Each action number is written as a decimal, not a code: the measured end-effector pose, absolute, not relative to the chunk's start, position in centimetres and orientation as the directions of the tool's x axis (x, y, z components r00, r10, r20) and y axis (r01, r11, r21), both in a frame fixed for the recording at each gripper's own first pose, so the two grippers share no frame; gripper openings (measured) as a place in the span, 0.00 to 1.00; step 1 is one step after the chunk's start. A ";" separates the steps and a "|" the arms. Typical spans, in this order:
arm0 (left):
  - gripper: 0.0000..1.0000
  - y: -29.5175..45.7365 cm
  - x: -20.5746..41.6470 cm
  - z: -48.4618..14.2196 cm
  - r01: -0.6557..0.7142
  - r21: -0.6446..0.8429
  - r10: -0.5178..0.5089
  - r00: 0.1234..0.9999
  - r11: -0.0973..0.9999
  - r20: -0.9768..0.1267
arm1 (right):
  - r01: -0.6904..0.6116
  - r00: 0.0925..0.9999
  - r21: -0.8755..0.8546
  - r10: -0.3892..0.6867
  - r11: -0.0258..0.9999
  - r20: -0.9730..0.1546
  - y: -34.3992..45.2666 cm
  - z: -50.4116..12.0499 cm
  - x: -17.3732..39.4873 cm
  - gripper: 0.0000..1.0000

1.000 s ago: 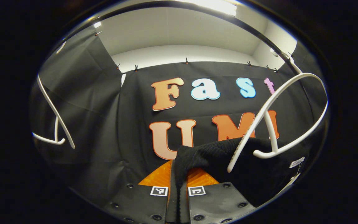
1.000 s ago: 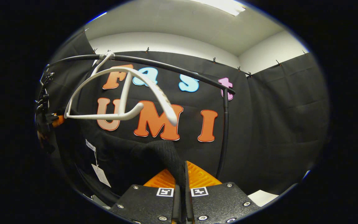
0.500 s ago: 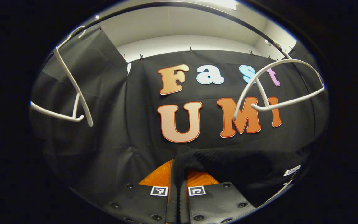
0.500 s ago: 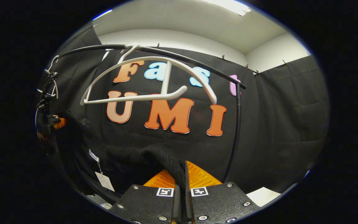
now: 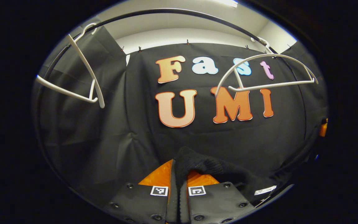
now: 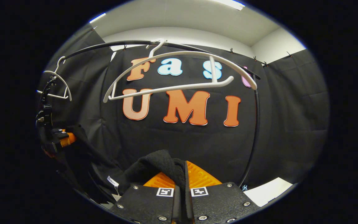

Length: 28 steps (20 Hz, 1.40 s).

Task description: Grasp the clothes on the hanger with both hands and then place them into the laundry hamper below.

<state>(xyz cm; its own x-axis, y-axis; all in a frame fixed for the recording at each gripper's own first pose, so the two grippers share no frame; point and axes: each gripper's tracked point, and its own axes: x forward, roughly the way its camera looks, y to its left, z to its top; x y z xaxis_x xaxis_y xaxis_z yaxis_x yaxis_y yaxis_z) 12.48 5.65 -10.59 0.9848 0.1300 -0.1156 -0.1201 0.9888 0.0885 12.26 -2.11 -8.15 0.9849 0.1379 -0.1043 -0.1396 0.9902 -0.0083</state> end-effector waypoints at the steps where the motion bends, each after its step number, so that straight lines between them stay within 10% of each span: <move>1: 0.10 5.1 11.8 -11.4 -0.110 0.069 0.119 0.983 0.992 -0.143 | -0.151 0.981 -0.005 0.150 0.988 -0.121 -1.4 -9.0 12.1 0.06; 28: 0.16 1.1 -1.2 -34.9 -0.001 -0.004 -0.002 0.633 1.000 -0.774 | -0.197 0.687 0.144 0.241 0.970 -0.685 3.6 -34.7 1.3 0.13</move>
